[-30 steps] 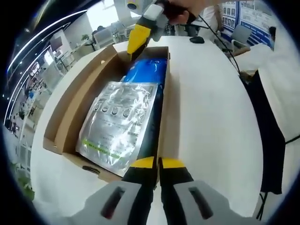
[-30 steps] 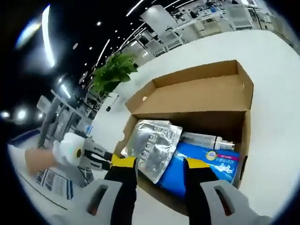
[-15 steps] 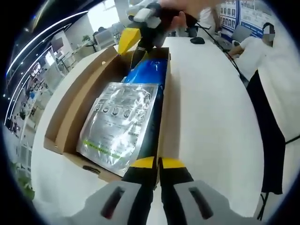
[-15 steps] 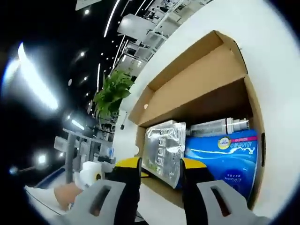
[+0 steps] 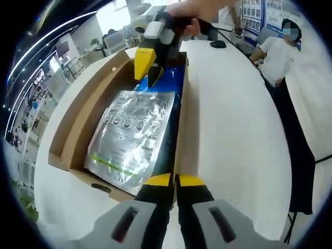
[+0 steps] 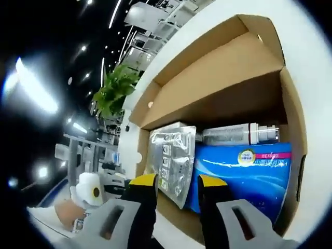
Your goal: Operate the shoe box by opening the lid, removing the specified soft item, and placing it in the target area until the item is outside and the box remains undamaged.
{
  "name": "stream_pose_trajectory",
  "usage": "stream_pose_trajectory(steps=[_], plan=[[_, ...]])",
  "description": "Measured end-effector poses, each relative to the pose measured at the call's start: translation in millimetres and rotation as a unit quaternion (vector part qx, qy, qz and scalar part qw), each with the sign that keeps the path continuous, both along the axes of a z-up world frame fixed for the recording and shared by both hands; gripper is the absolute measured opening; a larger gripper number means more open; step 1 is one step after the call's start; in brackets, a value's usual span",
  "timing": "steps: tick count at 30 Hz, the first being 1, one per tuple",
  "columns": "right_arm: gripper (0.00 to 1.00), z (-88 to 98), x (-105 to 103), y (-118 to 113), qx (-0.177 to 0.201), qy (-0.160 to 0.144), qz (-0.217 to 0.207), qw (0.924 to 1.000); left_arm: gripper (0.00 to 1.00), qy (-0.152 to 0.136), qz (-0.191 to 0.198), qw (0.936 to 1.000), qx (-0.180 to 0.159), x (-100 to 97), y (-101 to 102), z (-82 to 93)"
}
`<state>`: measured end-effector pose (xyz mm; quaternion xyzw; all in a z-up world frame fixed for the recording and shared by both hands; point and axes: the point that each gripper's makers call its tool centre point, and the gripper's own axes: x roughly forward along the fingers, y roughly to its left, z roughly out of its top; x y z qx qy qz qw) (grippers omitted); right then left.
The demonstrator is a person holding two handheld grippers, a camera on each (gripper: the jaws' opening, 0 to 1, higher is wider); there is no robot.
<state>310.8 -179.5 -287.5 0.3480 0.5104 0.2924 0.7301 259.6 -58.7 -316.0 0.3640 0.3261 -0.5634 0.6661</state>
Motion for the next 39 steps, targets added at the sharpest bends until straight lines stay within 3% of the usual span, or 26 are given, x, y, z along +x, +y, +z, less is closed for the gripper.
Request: stream_pose_trajectory(steps=[7,10,14,19,22,24,28,34,39], plan=[[0.21,-9.5,5.6,1.7,0.007,0.019,0.001,0.9998,0.02,-0.001,0.0,1.0,0.001,0.4,-1.3,0.2],[0.17,-10.3,2.6,8.2,-0.008,-0.006,0.03,0.9995,0.02,-0.001,0.0,1.0,0.001,0.5,-1.3,0.2],[0.15,-7.4,3.9,10.0,-0.008,-0.023,0.03,0.9992,0.02,-0.001,0.0,1.0,-0.001,0.8,-1.5,0.5],[0.1,16.2,10.2,16.2,0.062,-0.035,0.02,0.9973,0.02,0.0,-0.001,1.0,-0.002,0.5,-0.4,0.9],[0.13,30.3,4.7,29.3,0.107,-0.017,0.032,0.9936,0.02,-0.002,-0.002,1.0,-0.003,0.1,-0.1,1.0],[0.14,30.4,4.2,34.6,0.091,-0.04,0.051,0.9937,0.02,-0.002,-0.002,1.0,-0.002,-0.4,0.3,1.1],[0.14,26.5,-0.5,42.0,0.066,-0.032,0.046,0.9962,0.02,-0.002,-0.002,1.0,-0.001,-0.9,0.9,1.5],[0.14,16.1,5.9,46.0,0.073,-0.007,0.031,0.9968,0.02,0.001,0.004,1.0,-0.002,-0.3,1.5,1.8],[0.13,19.3,6.7,56.8,0.072,-0.015,0.036,0.9967,0.02,0.0,0.005,1.0,-0.002,0.0,1.7,1.5]])
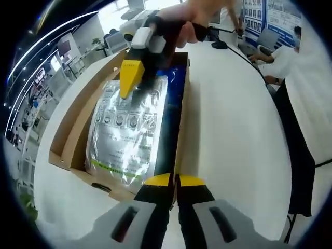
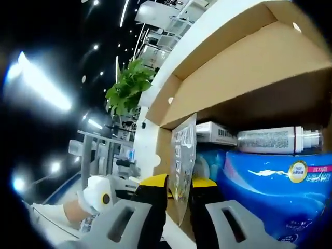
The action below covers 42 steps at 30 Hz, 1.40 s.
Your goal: Operate the shoe box by opening the lid, removing the specified soft item, and placing it in the target area until the item is outside and the box remains undamaged.
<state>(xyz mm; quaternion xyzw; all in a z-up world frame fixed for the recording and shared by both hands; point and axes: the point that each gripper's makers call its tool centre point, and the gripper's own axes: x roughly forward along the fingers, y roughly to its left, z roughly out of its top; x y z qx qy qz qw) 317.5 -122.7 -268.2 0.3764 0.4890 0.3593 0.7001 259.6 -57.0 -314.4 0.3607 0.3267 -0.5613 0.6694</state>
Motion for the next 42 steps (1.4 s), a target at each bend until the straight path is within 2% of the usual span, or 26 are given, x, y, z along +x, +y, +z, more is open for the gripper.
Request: stream_pose_trajectory(steps=[2,4,6,7,8,9,13,14,17,20,26,32,42], plan=[[0.13,0.5,5.0,4.9,0.008,0.003,-0.006,0.9999,0.02,0.001,0.0,1.0,-0.001,0.2,-0.1,0.1],[0.11,-2.2,3.3,10.0,-0.005,-0.002,0.001,1.0,0.02,0.001,-0.001,1.0,-0.001,0.0,-0.3,0.0],[0.07,-7.1,2.7,11.3,-0.021,0.004,0.0,0.9998,0.02,0.0,-0.001,1.0,-0.001,0.3,-0.4,-0.1],[0.0,-7.9,3.2,10.9,-0.021,0.006,0.0,0.9998,0.02,0.0,-0.001,1.0,-0.001,0.4,-0.4,-0.2],[0.0,-10.9,3.4,8.0,-0.029,0.021,-0.006,0.9993,0.02,0.0,-0.002,1.0,-0.001,0.4,-0.5,-0.2],[0.0,-6.2,2.1,9.9,-0.017,0.024,-0.005,0.9996,0.02,-0.001,-0.002,1.0,-0.001,0.4,-0.5,-0.2],[0.0,2.2,-1.1,11.0,-0.018,-0.007,0.016,0.9997,0.02,-0.001,-0.002,1.0,-0.001,0.5,-0.6,0.0],[0.0,2.0,-0.9,10.3,-0.024,-0.006,0.016,0.9996,0.02,-0.001,-0.002,1.0,-0.001,0.5,-0.6,0.0],[0.0,7.0,0.6,9.5,-0.013,-0.006,0.012,0.9998,0.02,-0.001,-0.002,1.0,0.0,0.6,-0.9,0.0],[0.0,8.5,4.4,6.6,-0.017,-0.017,0.006,0.9997,0.02,0.001,-0.001,1.0,0.0,0.9,-1.5,-0.1],[0.0,20.9,-0.7,4.9,-0.003,-0.017,0.005,0.9998,0.02,0.001,0.001,1.0,0.002,1.0,-2.2,-0.6],[0.0,36.5,3.7,-13.9,0.003,-0.037,-0.011,0.9993,0.02,0.002,0.0,1.0,0.002,1.1,-2.5,-0.8],[0.0,57.9,2.4,-33.4,0.02,-0.046,-0.029,0.9983,0.02,0.003,0.007,1.0,0.004,0.3,-1.2,-1.7]])
